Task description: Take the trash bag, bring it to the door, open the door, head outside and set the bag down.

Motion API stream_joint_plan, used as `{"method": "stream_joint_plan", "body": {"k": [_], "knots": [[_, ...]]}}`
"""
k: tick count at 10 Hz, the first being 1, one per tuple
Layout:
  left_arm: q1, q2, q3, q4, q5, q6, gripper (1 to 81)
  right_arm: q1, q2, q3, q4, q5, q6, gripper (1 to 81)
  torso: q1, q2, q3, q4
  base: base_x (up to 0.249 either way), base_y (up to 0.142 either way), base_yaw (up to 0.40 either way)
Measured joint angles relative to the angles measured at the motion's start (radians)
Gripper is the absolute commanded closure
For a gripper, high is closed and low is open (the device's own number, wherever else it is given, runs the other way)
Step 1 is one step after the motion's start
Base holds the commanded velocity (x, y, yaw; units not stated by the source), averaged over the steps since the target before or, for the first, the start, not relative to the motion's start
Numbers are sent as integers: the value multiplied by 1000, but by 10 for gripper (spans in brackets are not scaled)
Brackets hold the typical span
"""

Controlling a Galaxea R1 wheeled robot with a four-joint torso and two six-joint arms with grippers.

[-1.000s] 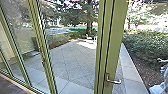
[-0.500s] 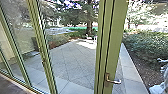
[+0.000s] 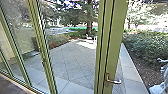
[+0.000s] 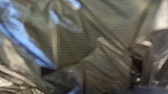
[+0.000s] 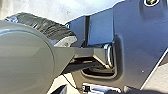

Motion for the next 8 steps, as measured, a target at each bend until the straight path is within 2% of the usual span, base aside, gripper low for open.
{"method": "stream_joint_plan", "body": {"k": [4, 8], "knots": [[0, 4, 0, 0, 8, 0, 811, -10, -144, 220, 0, 32, 0, 10, 0, 0, 0, 0, 0, 0, 0], [-1, 13, 0, 0, 7, 0, 811, 6, -329, 452, 0, 51, -1, 10, 0, 0, 0, 0, 0, 0, 0]]}}
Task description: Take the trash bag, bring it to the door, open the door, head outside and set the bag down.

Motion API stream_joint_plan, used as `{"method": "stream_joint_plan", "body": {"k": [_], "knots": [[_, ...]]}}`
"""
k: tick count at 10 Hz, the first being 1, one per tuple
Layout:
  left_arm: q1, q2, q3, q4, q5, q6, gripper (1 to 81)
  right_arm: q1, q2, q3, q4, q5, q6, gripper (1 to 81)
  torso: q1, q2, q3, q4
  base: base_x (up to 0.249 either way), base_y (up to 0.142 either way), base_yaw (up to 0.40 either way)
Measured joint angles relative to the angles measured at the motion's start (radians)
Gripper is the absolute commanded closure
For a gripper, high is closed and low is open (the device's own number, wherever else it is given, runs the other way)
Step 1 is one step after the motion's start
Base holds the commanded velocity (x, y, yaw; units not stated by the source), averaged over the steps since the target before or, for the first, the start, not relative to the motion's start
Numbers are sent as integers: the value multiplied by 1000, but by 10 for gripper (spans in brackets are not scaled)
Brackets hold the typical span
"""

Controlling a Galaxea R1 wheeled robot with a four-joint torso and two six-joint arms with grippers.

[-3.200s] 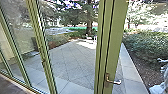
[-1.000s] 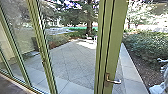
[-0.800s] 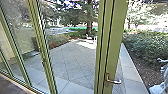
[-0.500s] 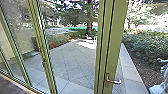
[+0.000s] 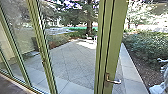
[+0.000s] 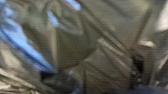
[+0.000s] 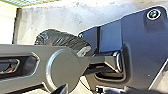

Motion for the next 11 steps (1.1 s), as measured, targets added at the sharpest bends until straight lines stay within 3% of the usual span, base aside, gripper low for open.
{"method": "stream_joint_plan", "body": {"k": [6, 9, 11], "knots": [[-5, 5, -2, 1, 1, 0, 811, 62, -280, 330, 0, 16, -1, 10, 0, 0, 0, 0, 0, 0, 0], [-8, 16, -6, 1, 0, 0, 811, 120, -463, 491, 2, 12, -3, 10, 0, 0, 0, 0, 0, 0, 0], [-8, 16, -7, 1, 0, 0, 811, 201, -503, 561, 19, -7, -3, 10, 0, 0, 0, 0, 0, 0, 0]]}}
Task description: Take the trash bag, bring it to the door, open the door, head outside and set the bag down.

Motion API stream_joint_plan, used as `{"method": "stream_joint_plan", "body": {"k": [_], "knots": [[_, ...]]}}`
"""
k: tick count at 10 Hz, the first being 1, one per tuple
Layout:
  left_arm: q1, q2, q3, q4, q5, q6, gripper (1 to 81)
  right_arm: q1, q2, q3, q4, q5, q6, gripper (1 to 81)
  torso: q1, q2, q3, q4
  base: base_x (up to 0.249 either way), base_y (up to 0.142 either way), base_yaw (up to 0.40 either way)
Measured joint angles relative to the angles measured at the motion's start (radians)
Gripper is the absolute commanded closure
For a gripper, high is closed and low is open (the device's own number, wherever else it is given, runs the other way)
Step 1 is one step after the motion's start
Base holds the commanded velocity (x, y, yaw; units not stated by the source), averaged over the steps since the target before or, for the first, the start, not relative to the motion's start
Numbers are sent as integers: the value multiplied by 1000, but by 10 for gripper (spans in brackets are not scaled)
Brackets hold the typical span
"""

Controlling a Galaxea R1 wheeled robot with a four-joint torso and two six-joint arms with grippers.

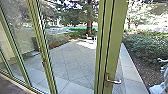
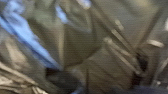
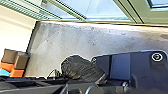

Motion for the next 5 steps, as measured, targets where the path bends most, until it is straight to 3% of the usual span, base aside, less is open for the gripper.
{"method": "stream_joint_plan", "body": {"k": [5], "knots": [[-1, 3, -5, 0, 0, 0, 811, 183, -92, 84, 165, -102, 0, 10, 0, 0, 0, 0, 0, 0, 0]]}}
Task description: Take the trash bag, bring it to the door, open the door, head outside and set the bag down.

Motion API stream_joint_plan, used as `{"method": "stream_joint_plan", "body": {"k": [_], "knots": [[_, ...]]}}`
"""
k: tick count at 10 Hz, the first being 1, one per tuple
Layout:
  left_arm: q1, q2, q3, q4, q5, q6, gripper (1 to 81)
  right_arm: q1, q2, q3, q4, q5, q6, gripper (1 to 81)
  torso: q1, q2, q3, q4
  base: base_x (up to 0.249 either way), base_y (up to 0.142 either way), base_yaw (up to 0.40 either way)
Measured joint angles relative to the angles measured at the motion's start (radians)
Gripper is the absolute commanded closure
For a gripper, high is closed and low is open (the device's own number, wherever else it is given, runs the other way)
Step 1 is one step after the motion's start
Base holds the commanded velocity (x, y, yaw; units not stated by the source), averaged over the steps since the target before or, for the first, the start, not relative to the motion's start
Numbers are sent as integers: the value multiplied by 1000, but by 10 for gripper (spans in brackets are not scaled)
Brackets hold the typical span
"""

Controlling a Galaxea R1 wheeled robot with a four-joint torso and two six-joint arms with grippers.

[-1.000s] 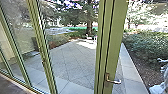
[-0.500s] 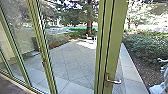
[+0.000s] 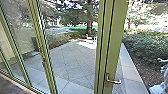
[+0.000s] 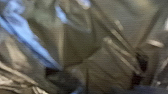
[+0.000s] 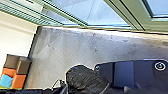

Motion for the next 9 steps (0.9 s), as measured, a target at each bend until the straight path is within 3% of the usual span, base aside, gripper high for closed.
{"method": "stream_joint_plan", "body": {"k": [4, 9], "knots": [[-1, 3, -8, 0, 0, 0, 811, 153, -35, 4, 202, -62, 0, 10, 0, 0, 0, 0, 0, 0, 0], [-1, 10, -16, -1, 0, 0, 811, 394, -73, 2, 349, -194, 4, 10, 0, 0, 0, 0, 0, 0, 0]]}}
